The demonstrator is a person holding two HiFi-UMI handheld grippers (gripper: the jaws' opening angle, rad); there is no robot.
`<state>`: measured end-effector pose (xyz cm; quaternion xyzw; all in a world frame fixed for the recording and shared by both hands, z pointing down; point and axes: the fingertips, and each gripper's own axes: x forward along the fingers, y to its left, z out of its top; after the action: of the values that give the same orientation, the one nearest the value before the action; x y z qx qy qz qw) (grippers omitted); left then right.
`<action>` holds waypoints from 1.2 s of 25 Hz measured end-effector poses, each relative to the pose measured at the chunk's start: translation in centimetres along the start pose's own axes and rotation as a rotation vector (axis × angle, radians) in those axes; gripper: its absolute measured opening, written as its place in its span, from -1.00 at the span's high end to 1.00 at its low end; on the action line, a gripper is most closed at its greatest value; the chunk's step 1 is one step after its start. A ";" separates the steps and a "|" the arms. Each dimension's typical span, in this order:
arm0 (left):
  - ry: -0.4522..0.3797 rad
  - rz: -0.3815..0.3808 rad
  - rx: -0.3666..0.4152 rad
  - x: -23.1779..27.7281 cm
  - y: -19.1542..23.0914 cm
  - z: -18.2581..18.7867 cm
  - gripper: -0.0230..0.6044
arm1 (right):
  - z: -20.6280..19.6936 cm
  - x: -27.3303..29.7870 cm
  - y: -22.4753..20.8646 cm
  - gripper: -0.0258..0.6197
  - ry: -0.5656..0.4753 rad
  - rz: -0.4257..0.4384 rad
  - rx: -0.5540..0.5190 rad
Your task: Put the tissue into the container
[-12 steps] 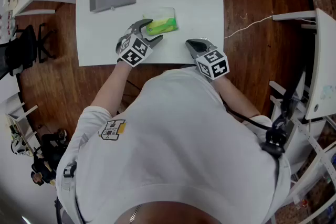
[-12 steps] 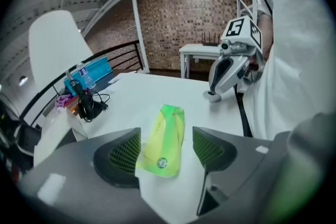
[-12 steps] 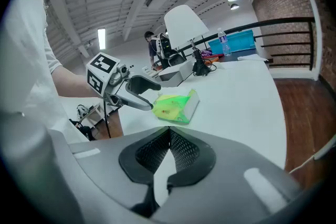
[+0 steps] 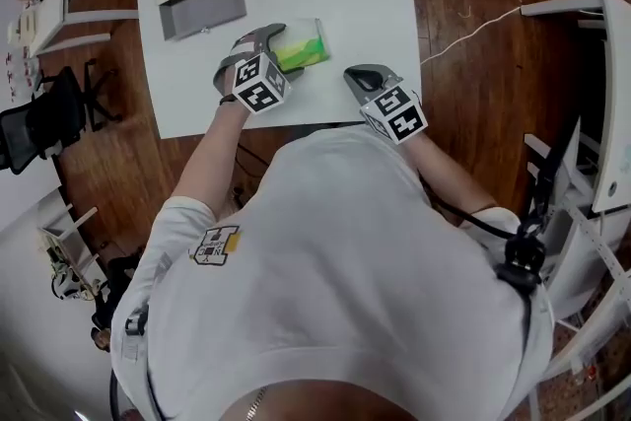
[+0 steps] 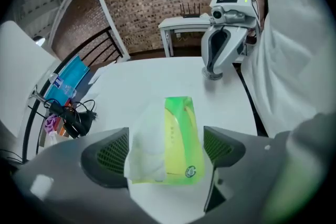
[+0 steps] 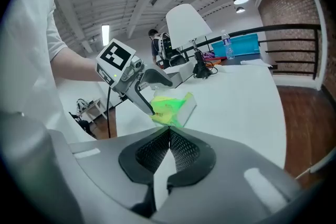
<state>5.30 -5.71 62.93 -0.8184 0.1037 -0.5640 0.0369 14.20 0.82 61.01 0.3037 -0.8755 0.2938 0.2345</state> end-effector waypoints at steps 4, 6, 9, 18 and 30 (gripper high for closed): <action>0.017 -0.051 0.046 0.7 0.3 -0.5 -0.49 | 1.2 1.2 0.1 0.70 0.021 -0.013 -0.064; 0.019 -0.083 0.071 1.1 0.2 -0.5 -0.51 | 1.4 1.9 0.1 0.65 0.036 -0.025 -0.064; 0.013 -0.134 0.093 1.6 0.1 -0.6 -0.51 | 1.4 3.3 0.0 0.56 0.079 -0.049 -0.077; -0.012 -0.263 0.119 3.3 -1.2 -1.8 -0.53 | 1.5 6.6 0.7 0.36 0.180 -0.085 -0.110; -0.078 -0.295 0.059 3.2 -0.6 -1.3 -0.11 | 1.5 6.6 0.3 0.39 0.192 -0.138 -0.084</action>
<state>5.22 -5.68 66.40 -0.8447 -0.0360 -0.5338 -0.0184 8.99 -2.60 63.73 0.3236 -0.8376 0.2680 0.3491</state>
